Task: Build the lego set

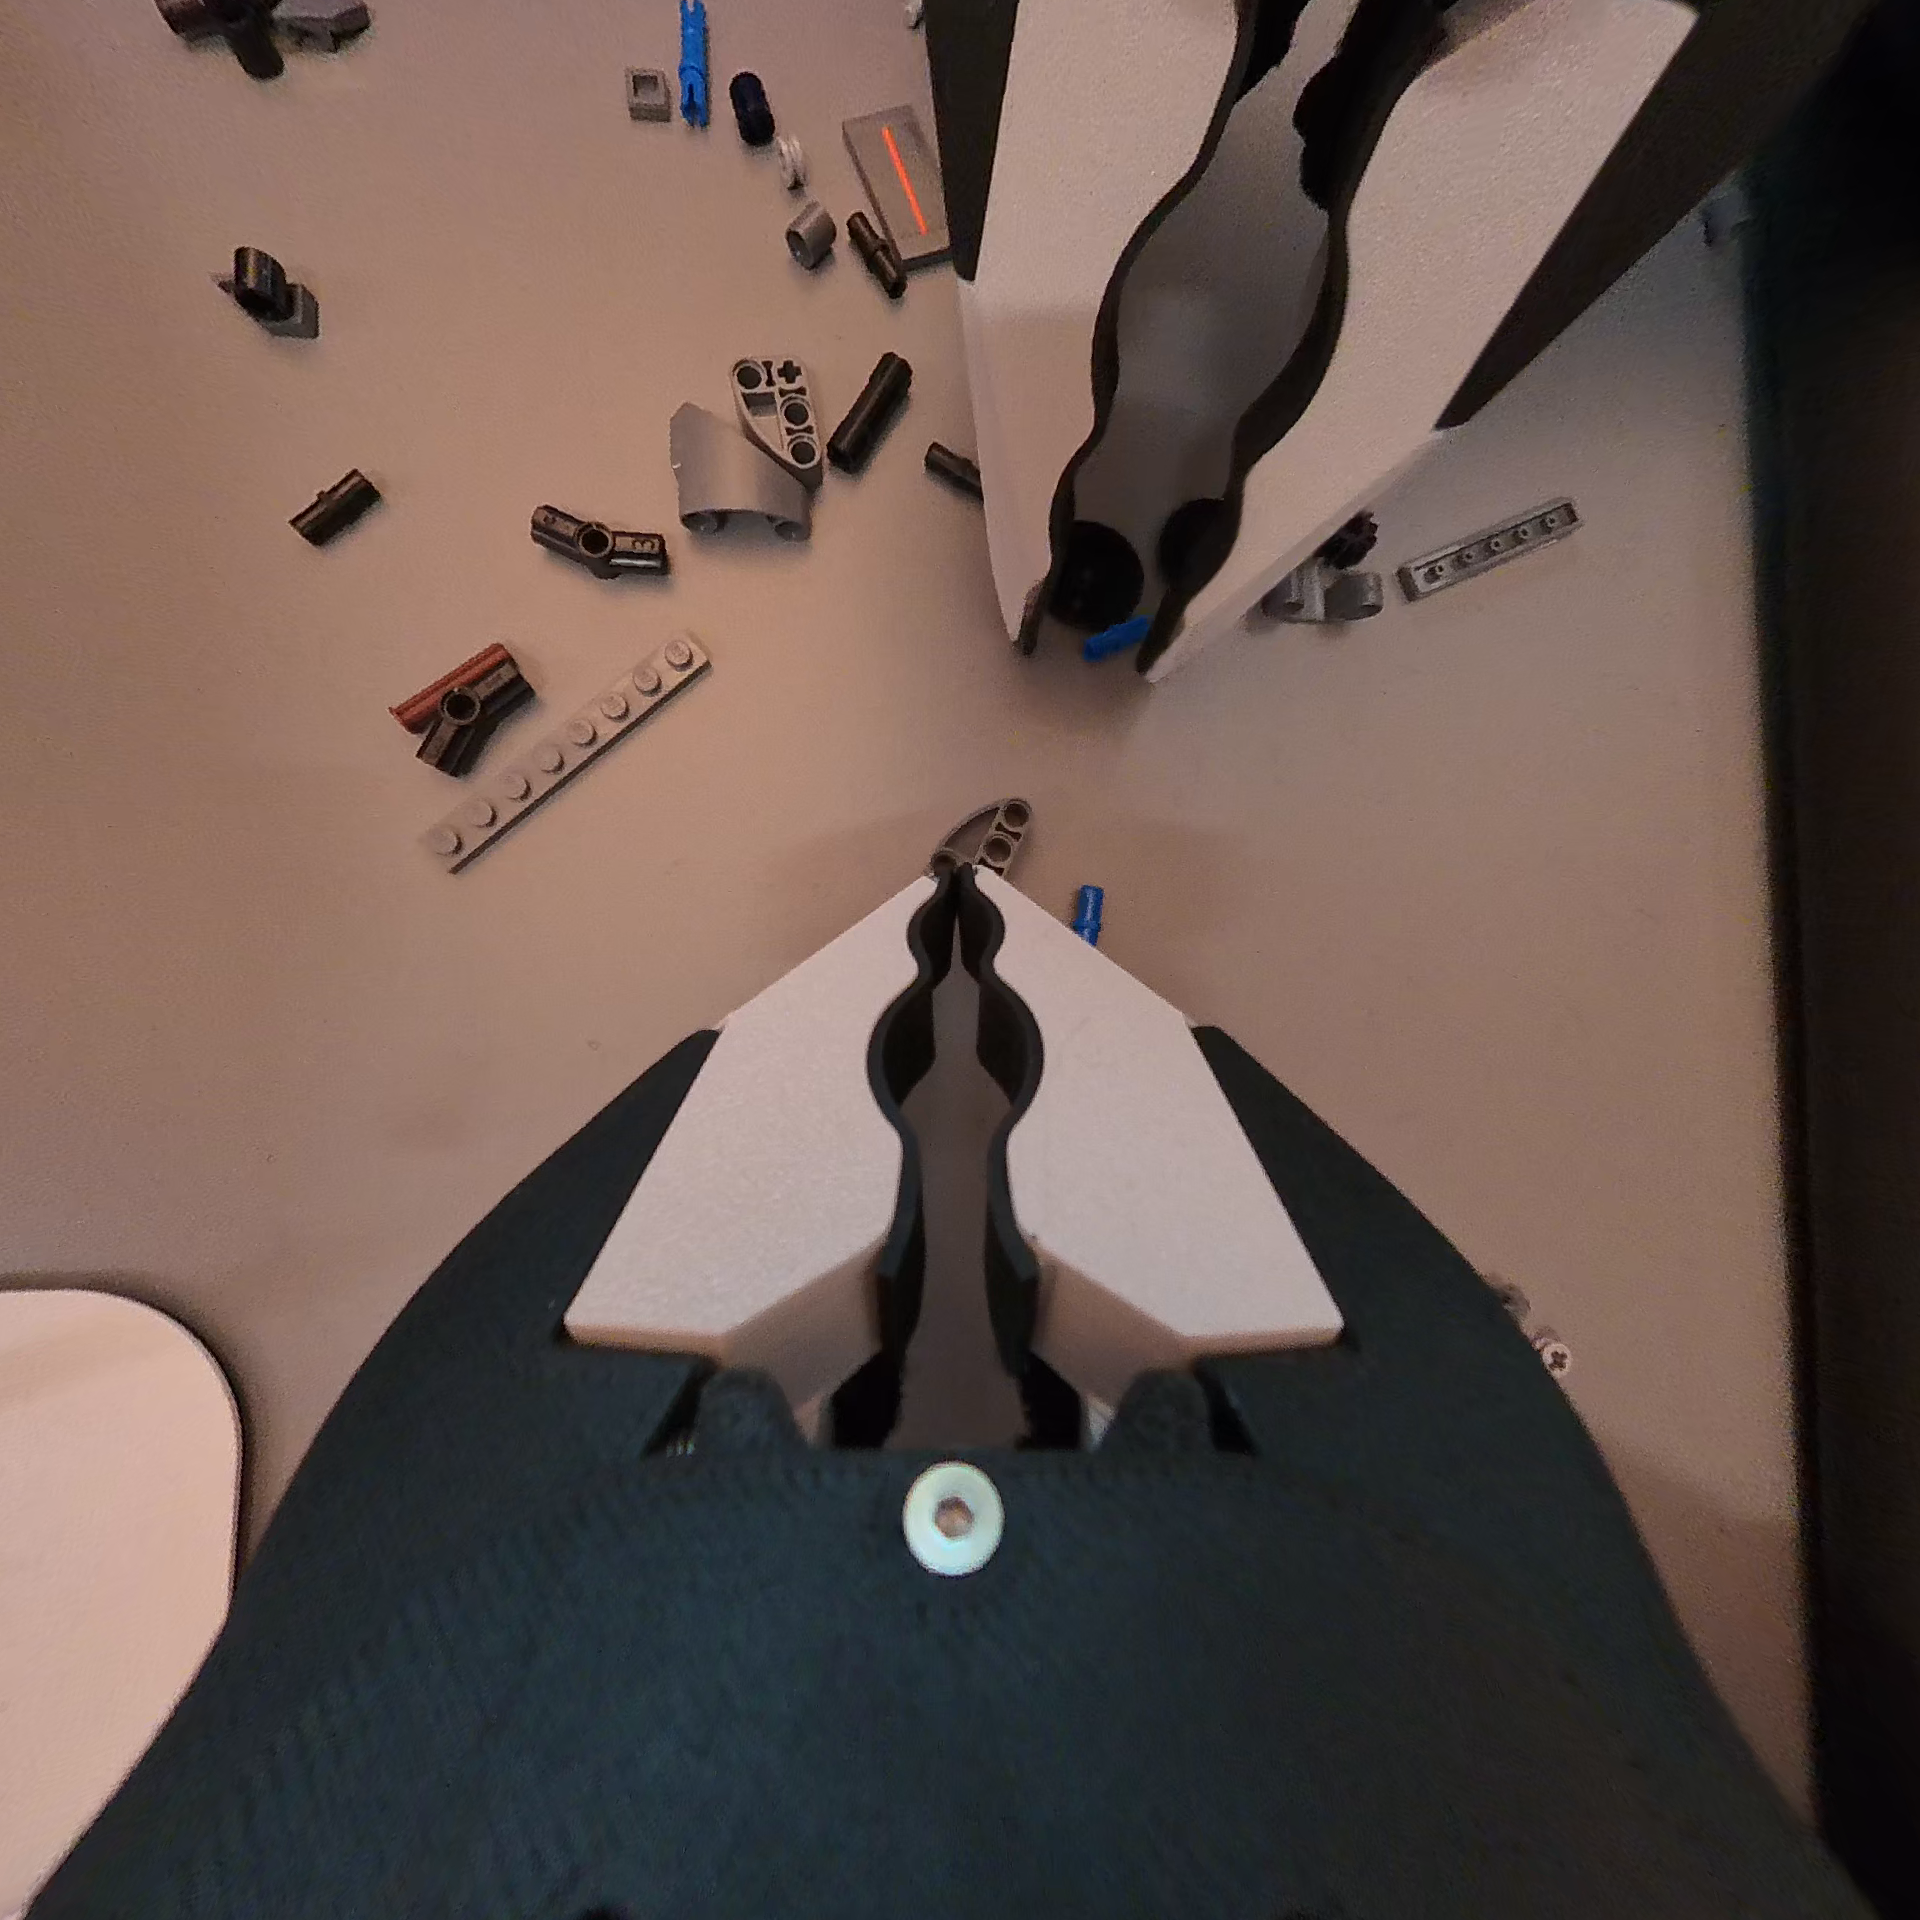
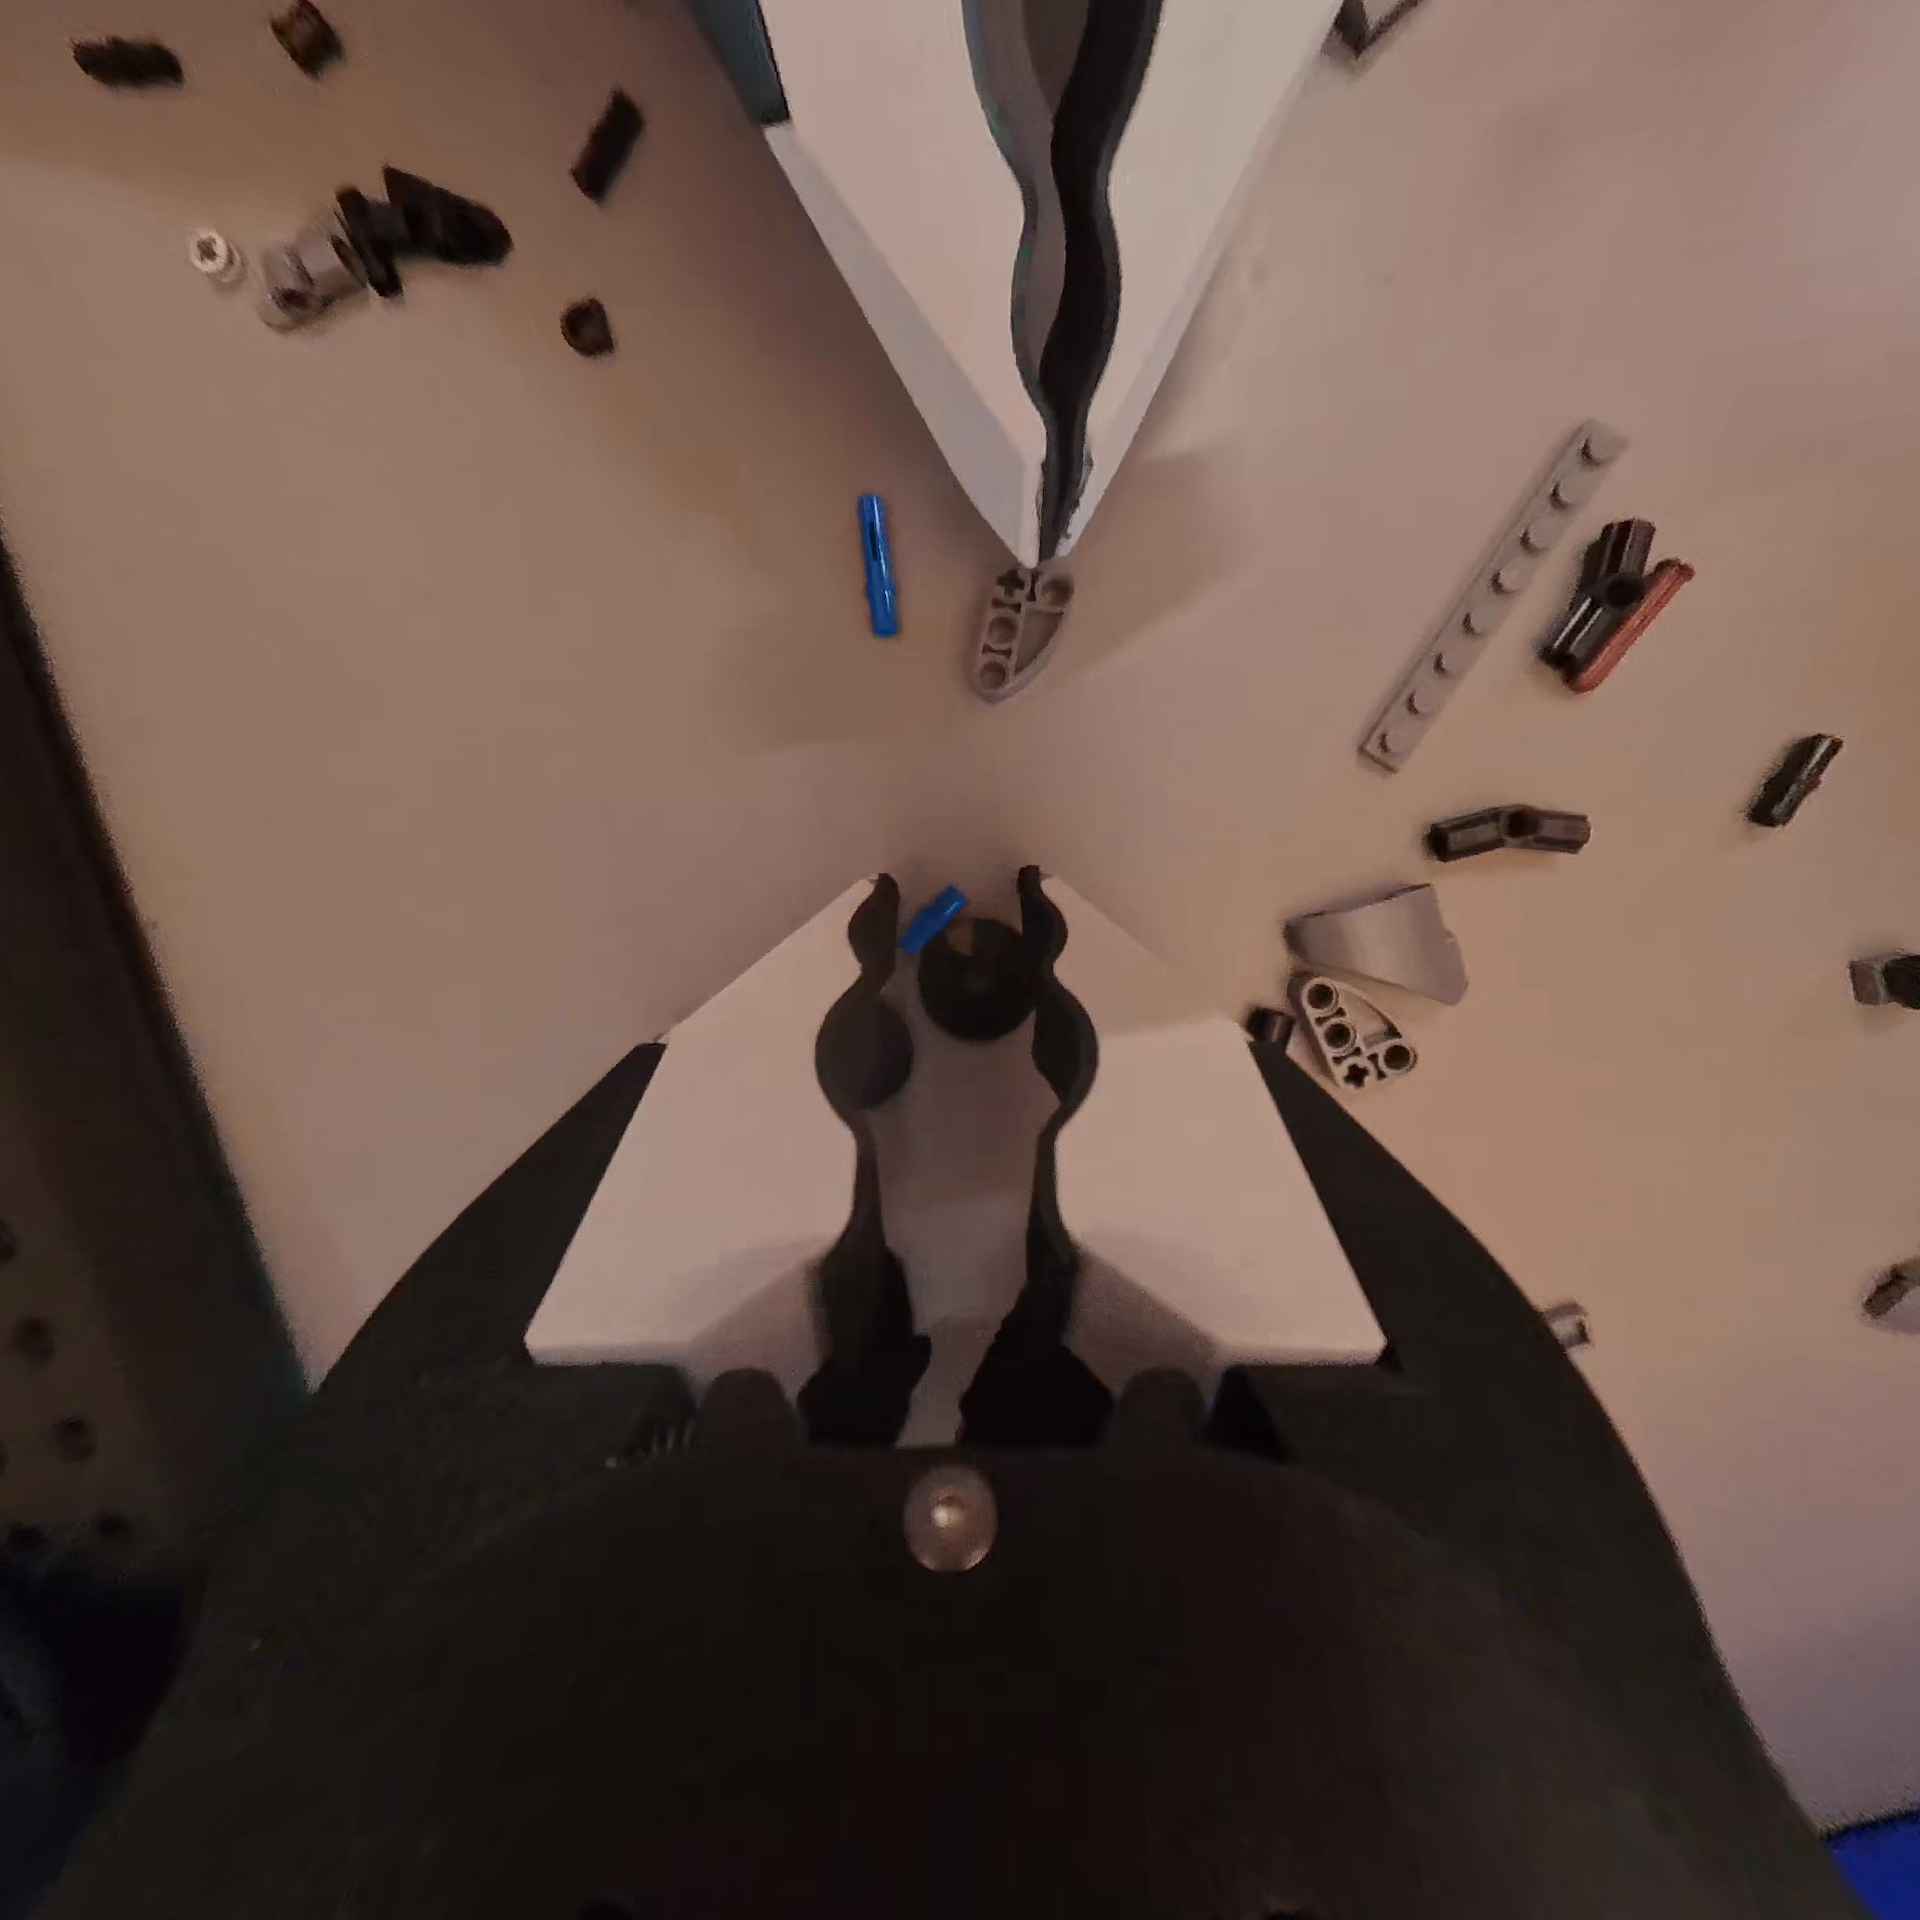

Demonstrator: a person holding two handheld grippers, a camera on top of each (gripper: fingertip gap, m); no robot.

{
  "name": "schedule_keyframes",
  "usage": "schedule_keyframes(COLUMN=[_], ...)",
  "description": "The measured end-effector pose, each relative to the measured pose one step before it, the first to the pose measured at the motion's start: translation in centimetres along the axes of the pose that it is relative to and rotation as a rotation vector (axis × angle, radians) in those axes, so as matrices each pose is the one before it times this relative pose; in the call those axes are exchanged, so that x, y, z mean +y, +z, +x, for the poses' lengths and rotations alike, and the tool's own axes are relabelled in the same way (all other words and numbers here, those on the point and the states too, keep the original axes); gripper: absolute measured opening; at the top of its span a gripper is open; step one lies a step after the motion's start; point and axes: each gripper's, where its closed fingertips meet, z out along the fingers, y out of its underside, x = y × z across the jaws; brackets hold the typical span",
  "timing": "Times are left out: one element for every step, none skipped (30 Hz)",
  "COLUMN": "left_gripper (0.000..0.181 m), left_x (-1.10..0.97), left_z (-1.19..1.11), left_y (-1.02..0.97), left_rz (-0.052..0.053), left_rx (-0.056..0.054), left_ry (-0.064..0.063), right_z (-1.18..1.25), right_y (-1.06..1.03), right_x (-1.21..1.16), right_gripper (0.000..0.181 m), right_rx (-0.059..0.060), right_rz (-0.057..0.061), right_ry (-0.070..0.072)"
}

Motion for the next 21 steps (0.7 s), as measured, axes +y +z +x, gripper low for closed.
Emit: schedule_keyframes(left_gripper=[0.000, 0.000, 0.000, 0.000, 0.000, 0.000, 0.000, 0.000, 0.000, 0.000, 0.000, 0.000, 0.000, 0.000, 0.000, 0.000, 0.000, 0.000, 0.000, 0.000, 0.000], left_x=[0.006, 0.016, 0.033, 0.033, 0.039, 0.031, -0.001, -0.013, -0.050, -0.079, -0.095, -0.039, -0.004, 0.011, 0.036, 0.072, 0.080, 0.064, 0.048, 0.043, 0.033], left_z=[0.007, 0.012, -0.025, -0.012, 0.033, 0.017, -0.028, -0.009, -0.037, -0.023, -0.038, -0.021, -0.019, -0.044, -0.014, 0.052, 0.002, -0.010, 0.014, 0.003, -0.043], left_y=[0.006, 0.016, 0.027, 0.014, 0.024, 0.021, 0.000, -0.004, -0.033, -0.044, -0.056, -0.065, -0.036, -0.027, -0.005, 0.044, 0.054, 0.051, 0.071, 0.050, 0.018], left_rz=[0.0001, -0.0004, -0.0012, -0.0015, -0.0011, -0.0011, 0.0001, 0.0005, 0.0027, 0.0045, 0.0047, 0.0022, 0.0002, 0.0007, -0.0009, -0.0033, -0.0041, -0.0034, -0.0024, -0.0024, -0.0017], left_rx=[0.0012, 0.0005, -0.0007, 0.0003, 0.0025, 0.0005, -0.0017, -0.0007, -0.0028, -0.0019, -0.0034, -0.0017, -0.0014, -0.0018, 0.0010, 0.0041, 0.0008, -0.0004, 0.0015, 0.0006, -0.0026], left_ry=[-0.0002, 0.0002, -0.0003, -0.0013, -0.0006, 0.0007, 0.0005, 0.0000, 0.0012, 0.0003, 0.0012, 0.0007, -0.0002, -0.0004, -0.0018, -0.0009, 0.0002, -0.0002, -0.0002, 0.0002, 0.0002], right_z=[0.021, -0.021, 0.052, 0.117, 0.004, -0.096, -0.010, 0.081, 0.078, -0.003, -0.058, -0.022, 0.049, 0.112, 0.173, 0.202, 0.276, 0.286, 0.077, -0.066, -0.008], right_y=[0.014, 0.011, 0.027, 0.002, -0.017, 0.018, 0.006, -0.031, -0.070, -0.100, -0.138, -0.141, -0.165, -0.145, -0.098, -0.029, 0.054, 0.041, -0.049, -0.093, -0.075], right_x=[0.056, -0.020, 0.014, 0.039, 0.096, 0.087, -0.004, -0.046, -0.130, -0.205, -0.192, -0.122, 0.020, 0.149, 0.252, 0.356, 0.467, 0.356, 0.073, 0.053, 0.083], right_gripper=[0.021, 0.019, 0.016, 0.013, 0.009, 0.000, 0.000, 0.000, 0.000, 0.000, 0.000, 0.000, 0.001, 0.005, 0.007, 0.009, 0.010, 0.012, 0.012, 0.014, 0.015], right_rx=[0.0000, -0.0012, 0.0039, 0.0079, -0.0021, -0.0102, -0.0051, 0.0008, 0.0006, -0.0046, -0.0057, -0.0025, 0.0007, 0.0035, 0.0059, 0.0061, 0.0081, 0.0068, -0.0035, -0.0050, 0.0018], right_rz=[-0.0022, 0.0009, -0.0012, -0.0016, -0.0029, -0.0005, 0.0035, 0.0051, 0.0096, 0.0138, 0.0141, 0.0107, 0.0039, -0.0022, -0.0060, -0.0113, -0.0183, -0.0127, 0.0011, 0.0004, 0.0002], right_ry=[0.0014, 0.0001, -0.0005, -0.0001, 0.0007, 0.0017, 0.0029, 0.0031, 0.0047, 0.0045, 0.0026, 0.0036, 0.0077, 0.0093, 0.0078, 0.0088, 0.0135, 0.0158, 0.0095, -0.0015, -0.0079])
